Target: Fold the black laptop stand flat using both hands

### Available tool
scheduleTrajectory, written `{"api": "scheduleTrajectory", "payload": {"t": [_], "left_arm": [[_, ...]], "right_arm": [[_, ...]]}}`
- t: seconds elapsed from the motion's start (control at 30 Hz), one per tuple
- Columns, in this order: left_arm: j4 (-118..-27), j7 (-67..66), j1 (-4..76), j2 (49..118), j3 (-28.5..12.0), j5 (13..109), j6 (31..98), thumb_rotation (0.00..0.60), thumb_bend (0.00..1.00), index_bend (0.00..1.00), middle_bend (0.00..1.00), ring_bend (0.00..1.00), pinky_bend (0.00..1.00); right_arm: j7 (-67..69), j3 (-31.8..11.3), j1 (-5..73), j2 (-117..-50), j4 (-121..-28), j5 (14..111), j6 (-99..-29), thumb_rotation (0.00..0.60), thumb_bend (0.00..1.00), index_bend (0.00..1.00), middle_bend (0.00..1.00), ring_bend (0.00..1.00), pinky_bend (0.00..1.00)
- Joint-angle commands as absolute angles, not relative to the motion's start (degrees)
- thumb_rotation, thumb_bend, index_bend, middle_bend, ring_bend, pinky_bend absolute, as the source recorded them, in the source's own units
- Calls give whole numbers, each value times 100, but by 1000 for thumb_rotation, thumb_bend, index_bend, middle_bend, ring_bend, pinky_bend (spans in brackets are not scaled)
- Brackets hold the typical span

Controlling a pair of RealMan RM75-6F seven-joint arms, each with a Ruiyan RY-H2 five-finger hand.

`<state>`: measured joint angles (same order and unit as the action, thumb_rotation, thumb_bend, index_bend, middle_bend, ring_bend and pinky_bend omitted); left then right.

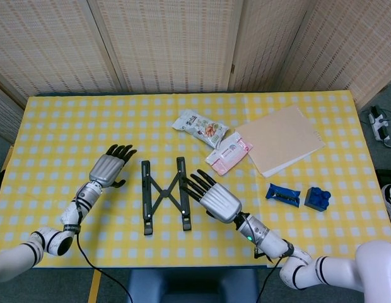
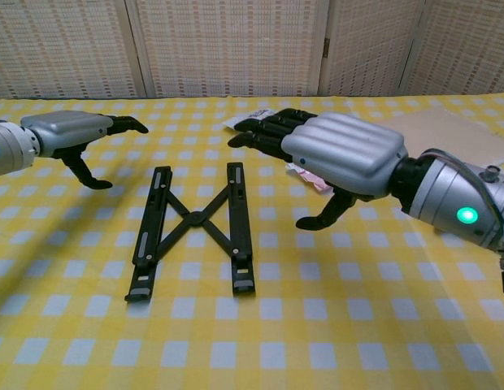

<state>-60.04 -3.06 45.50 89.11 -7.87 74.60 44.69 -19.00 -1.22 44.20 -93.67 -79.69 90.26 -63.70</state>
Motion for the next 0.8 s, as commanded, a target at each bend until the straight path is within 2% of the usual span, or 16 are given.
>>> {"api": "scheduleTrajectory", "payload": {"t": [0.03, 0.43, 0.8], "left_arm": [[-5860, -303, 4668, 9116, -827, 7398, 4354, 600, 305, 58, 34, 0, 58], [-5499, -353, 4800, 9565, -802, 7340, 4243, 600, 301, 53, 33, 0, 50], [-5316, -224, 4815, 9708, -810, 7273, 4155, 600, 301, 53, 33, 0, 50]], "right_arm": [[-1945, -90, 4348, -9736, -7530, 9140, -6472, 600, 226, 0, 0, 0, 0], [-1608, -157, 4338, -10672, -6182, 9233, -6472, 600, 225, 0, 0, 0, 0], [-1412, -261, 4486, -11218, -5430, 9315, -6412, 600, 225, 0, 0, 0, 0]]}}
